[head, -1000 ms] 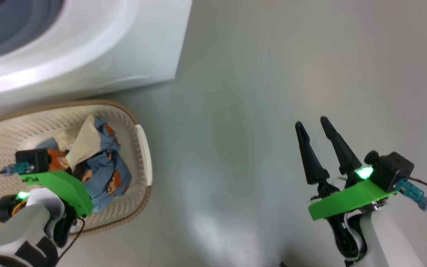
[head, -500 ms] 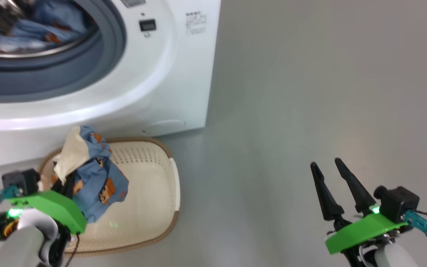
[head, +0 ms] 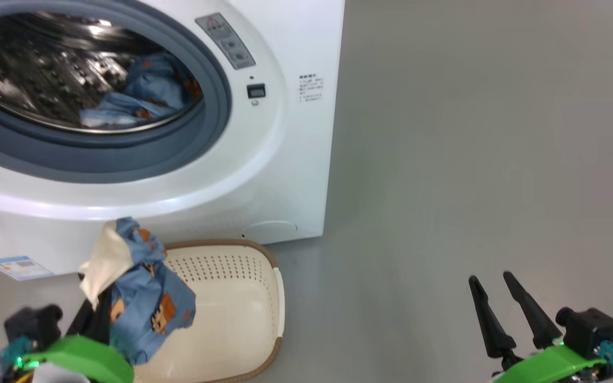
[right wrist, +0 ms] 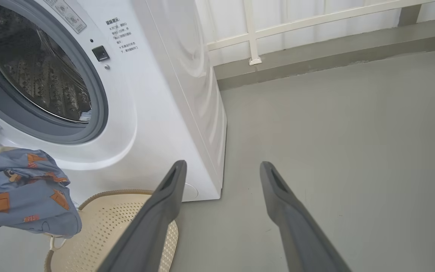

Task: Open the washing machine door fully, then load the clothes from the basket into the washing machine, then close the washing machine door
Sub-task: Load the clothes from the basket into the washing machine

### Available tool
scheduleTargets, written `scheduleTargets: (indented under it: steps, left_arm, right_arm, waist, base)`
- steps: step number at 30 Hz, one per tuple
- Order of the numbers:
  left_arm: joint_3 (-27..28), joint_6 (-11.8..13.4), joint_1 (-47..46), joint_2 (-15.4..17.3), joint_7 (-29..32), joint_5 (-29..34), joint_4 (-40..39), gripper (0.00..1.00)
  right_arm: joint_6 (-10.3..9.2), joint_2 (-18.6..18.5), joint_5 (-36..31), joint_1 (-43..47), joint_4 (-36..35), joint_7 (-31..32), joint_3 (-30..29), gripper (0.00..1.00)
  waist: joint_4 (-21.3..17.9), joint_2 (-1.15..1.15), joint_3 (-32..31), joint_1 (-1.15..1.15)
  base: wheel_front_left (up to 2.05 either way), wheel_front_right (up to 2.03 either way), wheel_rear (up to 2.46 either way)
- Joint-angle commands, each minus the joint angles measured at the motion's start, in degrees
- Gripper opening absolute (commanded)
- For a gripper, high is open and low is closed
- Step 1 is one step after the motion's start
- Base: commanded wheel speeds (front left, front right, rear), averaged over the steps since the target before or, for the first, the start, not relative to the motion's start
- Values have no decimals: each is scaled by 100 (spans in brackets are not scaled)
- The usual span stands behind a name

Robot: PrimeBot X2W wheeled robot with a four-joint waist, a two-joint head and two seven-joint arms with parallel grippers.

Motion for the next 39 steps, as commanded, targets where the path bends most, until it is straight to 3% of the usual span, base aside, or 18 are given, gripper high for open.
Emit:
scheduleTargets:
  steps: [1,11,19,29,39]
  left_arm:
    - [334,-9,52,118,-61,100,-240,0]
    - [1417,-9,1390,-533,-61,899,-1576,0]
    - [1630,-9,1709,-846,-61,1064,-2000,0]
    - [1686,-9,1179,-835,-61,904,-2066,0]
    - [1743,-9,-591,-366,-61,817,-2026,0]
  right_arm:
    - [17,-99,24,75,-139,-69,89,100]
    - [17,-162,40,458,-189,-69,-33,100]
    - [17,-155,30,525,-224,-69,-59,100]
    - [17,-105,11,339,-271,-69,26,100]
    - [17,86,-40,-129,-347,-69,56,100]
  waist:
    - [83,0,-192,0]
    - [130,0,-444,0]
    - [159,0,-409,0]
    - [63,0,-80,0]
    - [-182,0,739,0]
  base:
    - [0,0,0]
    - [0,0,0]
    - [0,0,0]
    - [0,0,0]
    - [0,0,0]
